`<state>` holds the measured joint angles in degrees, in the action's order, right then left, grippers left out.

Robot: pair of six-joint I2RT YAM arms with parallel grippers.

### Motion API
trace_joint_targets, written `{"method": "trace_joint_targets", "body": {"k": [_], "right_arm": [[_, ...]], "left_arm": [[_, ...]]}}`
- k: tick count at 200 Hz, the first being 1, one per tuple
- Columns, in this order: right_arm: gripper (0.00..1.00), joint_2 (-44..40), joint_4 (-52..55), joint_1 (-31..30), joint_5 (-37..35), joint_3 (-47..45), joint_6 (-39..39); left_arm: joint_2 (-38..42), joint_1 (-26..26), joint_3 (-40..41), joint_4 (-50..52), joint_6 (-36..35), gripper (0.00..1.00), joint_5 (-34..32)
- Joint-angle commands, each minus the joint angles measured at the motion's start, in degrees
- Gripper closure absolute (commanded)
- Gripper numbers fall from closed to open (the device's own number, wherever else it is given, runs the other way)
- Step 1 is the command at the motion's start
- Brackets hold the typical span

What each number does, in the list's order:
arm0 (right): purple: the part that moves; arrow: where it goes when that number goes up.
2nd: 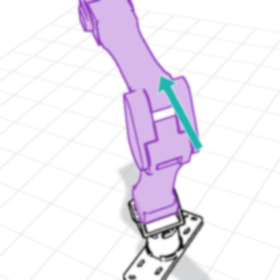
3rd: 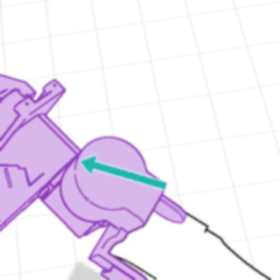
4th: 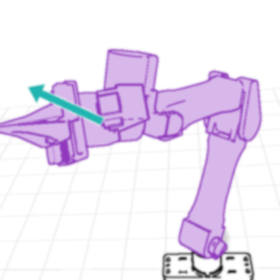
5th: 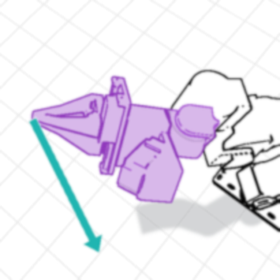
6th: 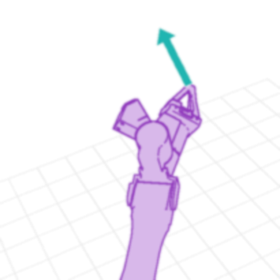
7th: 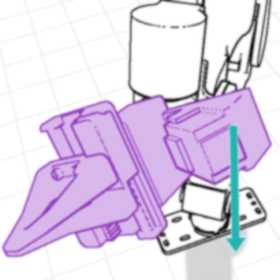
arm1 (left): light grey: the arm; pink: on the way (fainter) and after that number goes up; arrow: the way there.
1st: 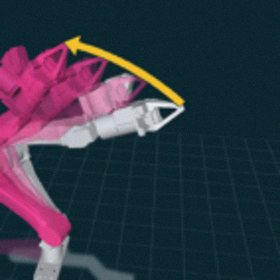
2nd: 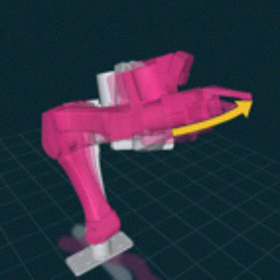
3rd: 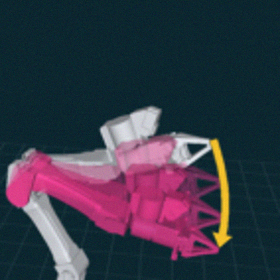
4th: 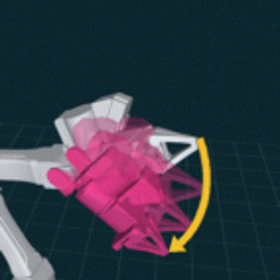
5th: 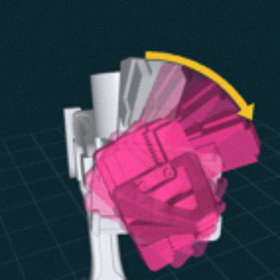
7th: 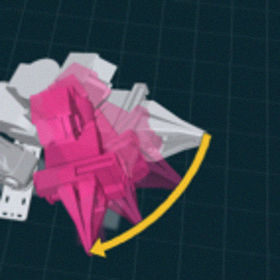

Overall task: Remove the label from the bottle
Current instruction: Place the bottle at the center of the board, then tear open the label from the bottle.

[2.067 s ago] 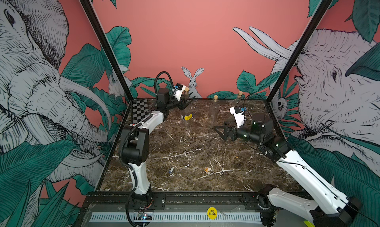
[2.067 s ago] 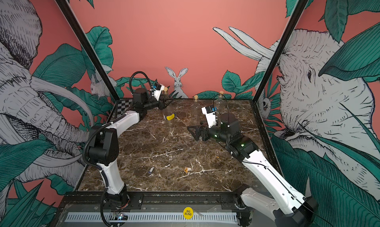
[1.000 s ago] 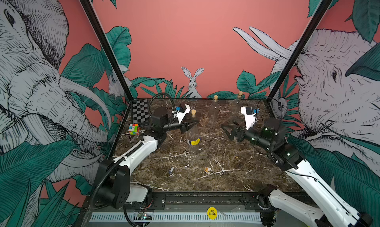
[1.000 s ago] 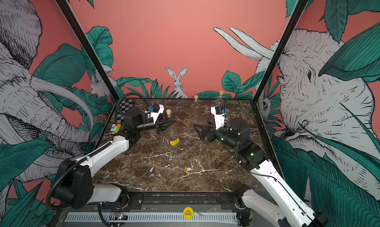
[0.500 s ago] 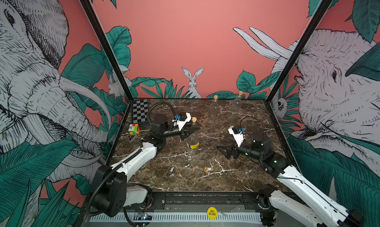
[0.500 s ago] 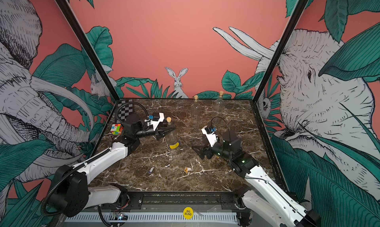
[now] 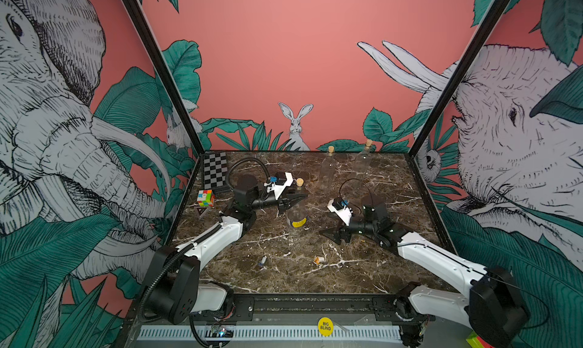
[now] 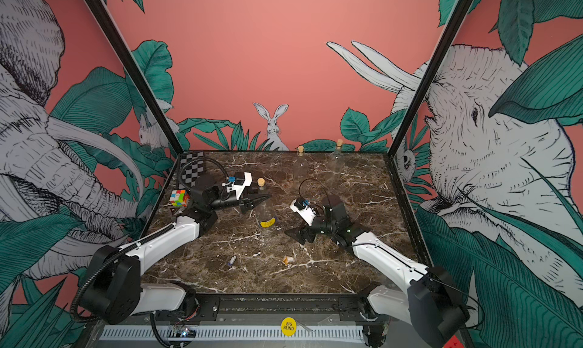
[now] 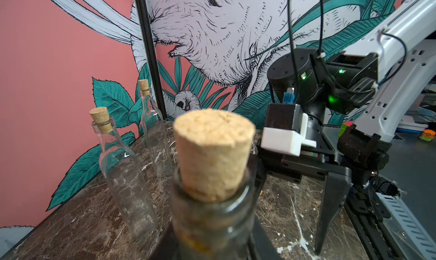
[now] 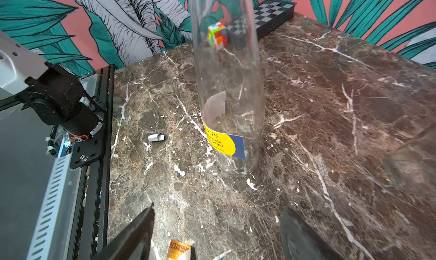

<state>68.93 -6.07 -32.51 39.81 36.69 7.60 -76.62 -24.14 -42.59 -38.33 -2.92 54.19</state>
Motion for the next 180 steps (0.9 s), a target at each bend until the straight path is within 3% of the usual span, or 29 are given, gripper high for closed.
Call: {"method": "trace_joint_targets", "body": {"k": [1,54,78,180], "right_arm": [[0.2,0.8,-5.6,0.2,2.8,0.4,2.2],[0.23,3.4,-7.4,0.2,3.7,1.2,3.0],[0.3,5.9,-7.8,0.2,6.1,2.6,3.8],[0.34,18.5,-17.8,0.0,9.3,6.3,6.3]], "left_arm": [[-1.6,1.0,4.0,-0.1,0.9,1.0,-0.5],[-1.2,2.5,6.5,0.2,0.2,1.0,0.0],[-2.1,2.5,7.0,0.1,-0.2,1.0,-0.4],[-5.1,2.6,5.9,0.6,0.0,1.0,-0.8]]}}
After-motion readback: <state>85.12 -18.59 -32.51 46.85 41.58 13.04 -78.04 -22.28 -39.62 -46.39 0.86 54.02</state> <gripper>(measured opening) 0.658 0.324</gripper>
